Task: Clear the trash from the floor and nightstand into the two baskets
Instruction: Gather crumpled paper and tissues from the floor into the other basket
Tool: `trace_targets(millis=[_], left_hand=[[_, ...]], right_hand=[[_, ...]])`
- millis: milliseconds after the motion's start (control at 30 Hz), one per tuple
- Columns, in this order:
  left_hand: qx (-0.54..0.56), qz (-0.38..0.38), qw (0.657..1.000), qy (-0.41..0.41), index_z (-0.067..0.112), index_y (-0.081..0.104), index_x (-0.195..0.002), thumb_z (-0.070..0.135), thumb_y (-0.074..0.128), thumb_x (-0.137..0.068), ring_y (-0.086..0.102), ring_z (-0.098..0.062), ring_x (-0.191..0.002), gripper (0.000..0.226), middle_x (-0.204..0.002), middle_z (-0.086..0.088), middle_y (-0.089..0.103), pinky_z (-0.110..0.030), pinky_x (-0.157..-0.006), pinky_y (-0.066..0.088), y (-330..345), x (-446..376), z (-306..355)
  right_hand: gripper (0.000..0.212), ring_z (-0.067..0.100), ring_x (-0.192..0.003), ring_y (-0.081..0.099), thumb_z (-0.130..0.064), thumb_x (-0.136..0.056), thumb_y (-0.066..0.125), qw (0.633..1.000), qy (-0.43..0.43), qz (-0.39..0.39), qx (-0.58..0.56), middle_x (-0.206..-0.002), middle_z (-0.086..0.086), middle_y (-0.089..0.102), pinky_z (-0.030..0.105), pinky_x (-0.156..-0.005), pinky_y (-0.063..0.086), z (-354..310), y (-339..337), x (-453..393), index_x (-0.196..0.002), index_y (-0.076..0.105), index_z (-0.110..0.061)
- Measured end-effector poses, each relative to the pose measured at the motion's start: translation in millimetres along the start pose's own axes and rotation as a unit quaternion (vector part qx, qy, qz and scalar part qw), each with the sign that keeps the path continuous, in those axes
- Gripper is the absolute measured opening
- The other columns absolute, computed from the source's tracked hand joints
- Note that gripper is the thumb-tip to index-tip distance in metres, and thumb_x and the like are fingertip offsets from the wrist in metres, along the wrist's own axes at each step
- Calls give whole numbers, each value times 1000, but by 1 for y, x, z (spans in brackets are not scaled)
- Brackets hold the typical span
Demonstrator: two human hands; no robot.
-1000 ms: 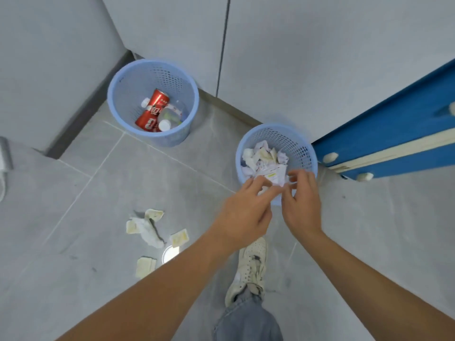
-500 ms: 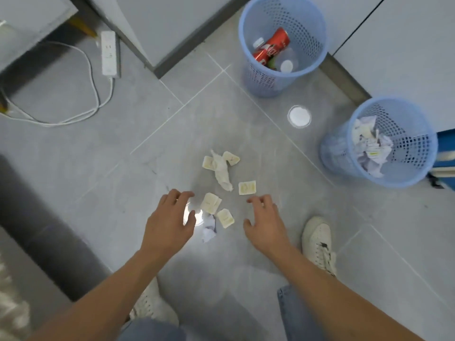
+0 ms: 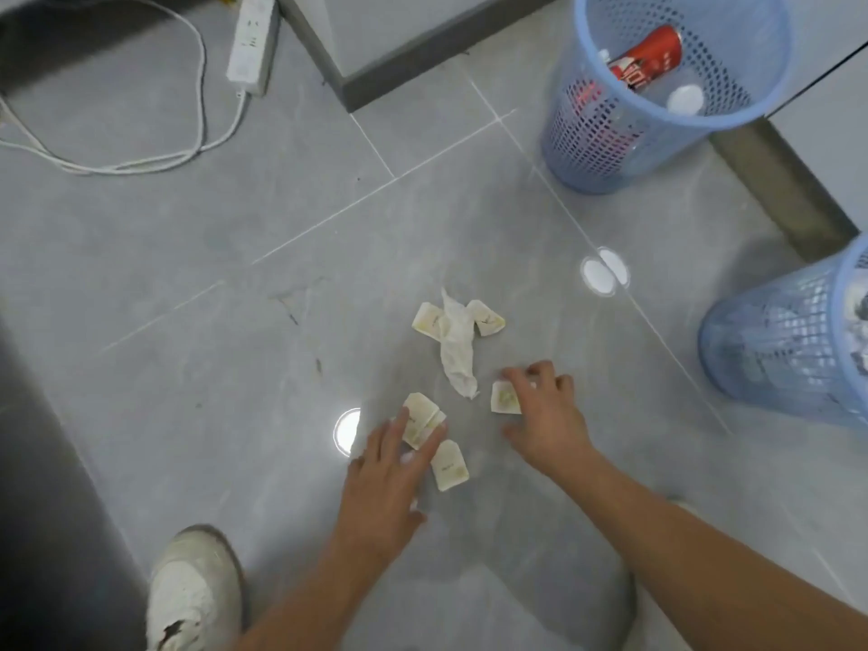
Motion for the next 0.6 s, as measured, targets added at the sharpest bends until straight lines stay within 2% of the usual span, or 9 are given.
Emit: trace_targets(millis=[67,133,167,233,300,367,467,533,600], left_hand=[[-31,8,999,28,53,11,-157,40,87,-63,35,-33,-145,122,-171,-4,15,-41,-93,52,4,-12,-3],[-49,22,998,42,45,40,-152,33,94,-52,58,-35,-122,115,-161,-8,40,-40,-75,57,0,-27,-10],[-57,24,997,52,41,47,-150,32,95,-52,60,-35,-115,109,-157,-9,46,-39,-70,58,0,-32,-13],[-48,19,997,65,41,46,-150,30,87,-72,53,-33,-120,89,-156,-5,43,-37,-72,57,1,-40,-21],[-42,12,997,67,39,45,-150,17,73,-87,44,-30,-128,72,-155,-2,37,-36,-71,58,2,-43,-27],[-37,0,997,64,34,47,-145,6,71,-83,41,-28,-129,72,-150,-1,34,-33,-67,57,3,-44,-32],[-21,-11,999,44,27,54,-129,15,79,-80,42,-22,-123,57,-135,2,40,-36,-76,60,0,-42,-35],[17,31,999,30,20,60,-109,16,75,-85,47,-23,-112,28,-119,1,47,-40,-65,57,-8,-42,-35],[48,70,996,23,17,59,-94,12,70,-88,47,-21,-102,14,-109,1,48,-42,-55,54,-18,-43,-36]], right_hand=[[59,28,-121,37,-20,-84,73,999,-30,13,29,-135,3,35,35,-72,55,-1,11,-4,-136,48,-32],[46,27,-117,39,-18,-88,70,997,-52,26,56,-129,2,39,36,-69,55,1,24,-3,-129,50,-28],[39,27,-116,40,-18,-91,68,996,-58,27,58,-128,2,41,36,-67,53,4,30,-1,-125,51,-25],[25,28,-116,42,-20,-95,62,997,-60,22,40,-124,2,47,37,-68,49,12,41,4,-119,53,-20],[17,28,-113,46,-19,-96,60,998,-53,25,14,-119,1,51,40,-69,49,19,45,11,-112,56,-17],[14,28,-107,47,-15,-91,64,997,-60,51,-9,-113,2,51,42,-65,50,18,42,20,-103,57,-15],[18,25,-106,45,-16,-82,68,988,-130,71,-52,-116,2,48,39,-58,53,-3,43,41,-94,54,-18],[20,26,-114,44,-17,-79,65,980,-186,49,-55,-128,2,47,38,-58,55,-23,52,54,-93,51,-22],[21,29,-122,43,-16,-78,65,976,-215,15,-27,-137,3,44,38,-63,57,-39,66,61,-94,54,-24]])
Point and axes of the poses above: each hand's wrist, its own x-axis away from the middle knuckle, its own y-axis out of the palm, z = x × y, the point moved 3 cm from there along -x, towards the middle knuckle
